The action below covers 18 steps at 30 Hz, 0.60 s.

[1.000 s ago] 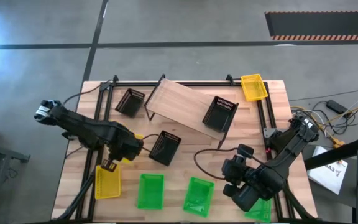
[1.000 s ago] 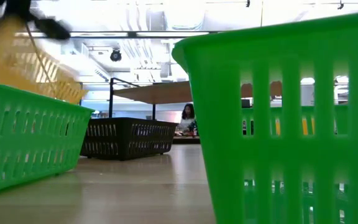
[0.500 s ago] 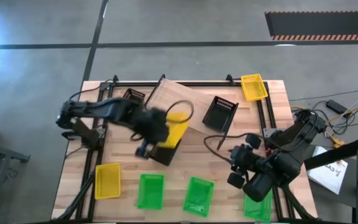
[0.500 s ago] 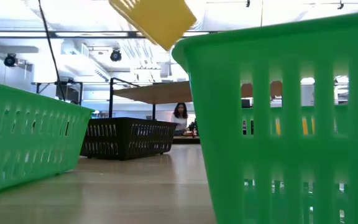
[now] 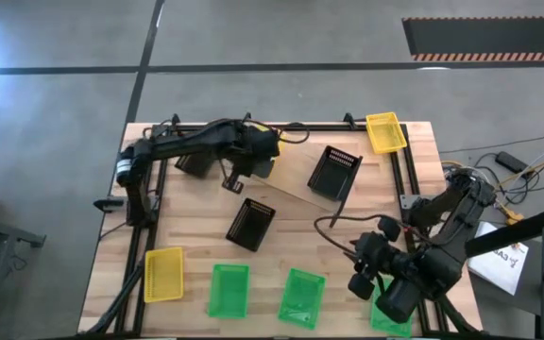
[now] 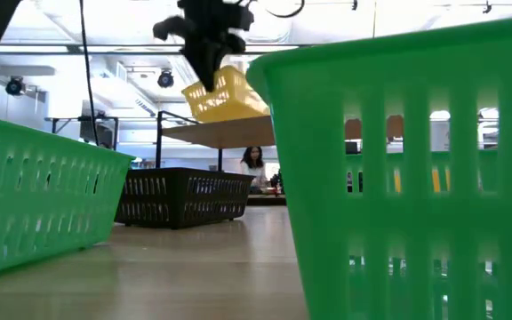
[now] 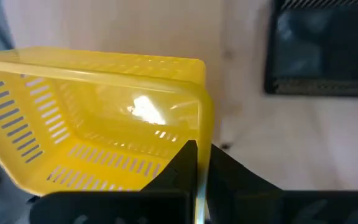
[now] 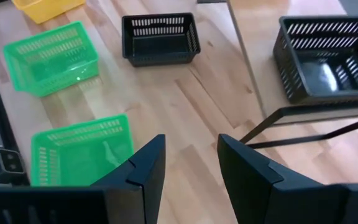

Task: Stack baskets on shelf by color
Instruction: Put the middle left yellow bin on the shelf

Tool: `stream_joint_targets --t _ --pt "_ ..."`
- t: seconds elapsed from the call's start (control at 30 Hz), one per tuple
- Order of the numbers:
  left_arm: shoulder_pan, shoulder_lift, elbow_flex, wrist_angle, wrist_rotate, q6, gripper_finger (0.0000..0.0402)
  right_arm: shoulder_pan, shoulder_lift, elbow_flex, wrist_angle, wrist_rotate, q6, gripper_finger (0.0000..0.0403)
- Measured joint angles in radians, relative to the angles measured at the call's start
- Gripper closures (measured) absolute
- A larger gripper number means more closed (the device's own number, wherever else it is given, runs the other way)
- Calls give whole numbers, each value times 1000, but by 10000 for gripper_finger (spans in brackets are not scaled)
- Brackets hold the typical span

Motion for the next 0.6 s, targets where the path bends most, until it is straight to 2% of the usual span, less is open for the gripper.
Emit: stream_joint_targets --t 0.5,0.6 --pt "37 -14 -98 1 -34 3 401 12 25 -2 0 1 45 264" --pt "37 -14 -103 1 -35 1 389 12 25 -2 0 1 45 264"
